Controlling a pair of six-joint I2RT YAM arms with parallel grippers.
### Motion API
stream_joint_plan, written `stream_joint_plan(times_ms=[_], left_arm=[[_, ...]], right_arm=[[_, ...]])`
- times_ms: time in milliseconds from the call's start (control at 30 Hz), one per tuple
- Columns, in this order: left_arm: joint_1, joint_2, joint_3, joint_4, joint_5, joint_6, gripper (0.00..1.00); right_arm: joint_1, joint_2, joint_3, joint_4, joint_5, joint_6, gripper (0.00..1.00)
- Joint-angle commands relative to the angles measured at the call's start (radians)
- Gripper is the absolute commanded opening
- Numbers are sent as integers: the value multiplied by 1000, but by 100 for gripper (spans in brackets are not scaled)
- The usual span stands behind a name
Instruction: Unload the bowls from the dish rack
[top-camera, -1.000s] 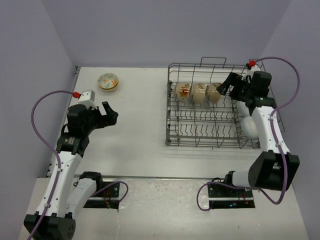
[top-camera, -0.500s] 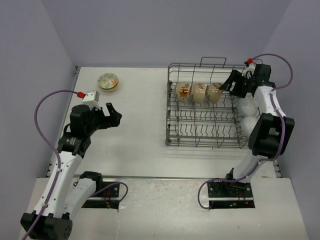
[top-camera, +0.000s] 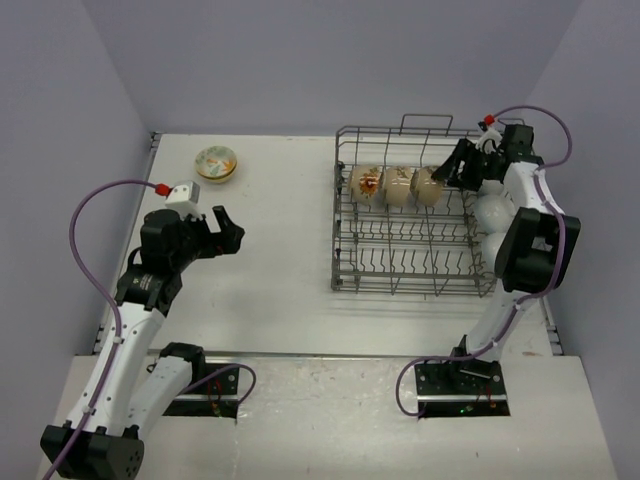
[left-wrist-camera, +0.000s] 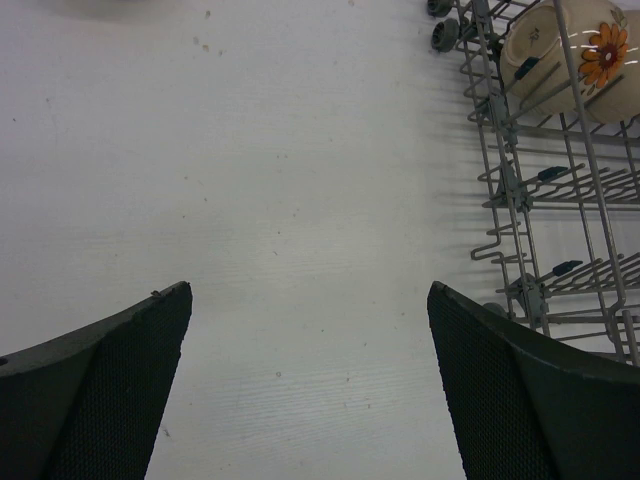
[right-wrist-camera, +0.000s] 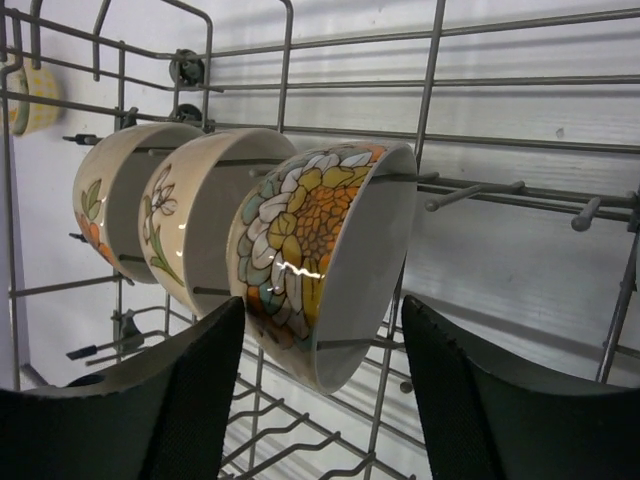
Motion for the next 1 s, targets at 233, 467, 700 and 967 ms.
stream_joint_plan(times_ms=[233, 467, 700, 967], left_arm=[[-6, 22, 2, 38, 14, 34, 100], [-6, 31, 5, 34, 4, 35, 100], [-6, 34, 8, 34, 7, 37, 100], [-6, 34, 7, 34, 9, 37, 100]], right_arm=[[1, 83, 83, -60, -164, -58, 54], [1, 105, 90, -63, -230, -58, 48], [-4, 114, 93, -54, -282, -53, 40], [-27, 88, 83, -14, -339, -18, 33]])
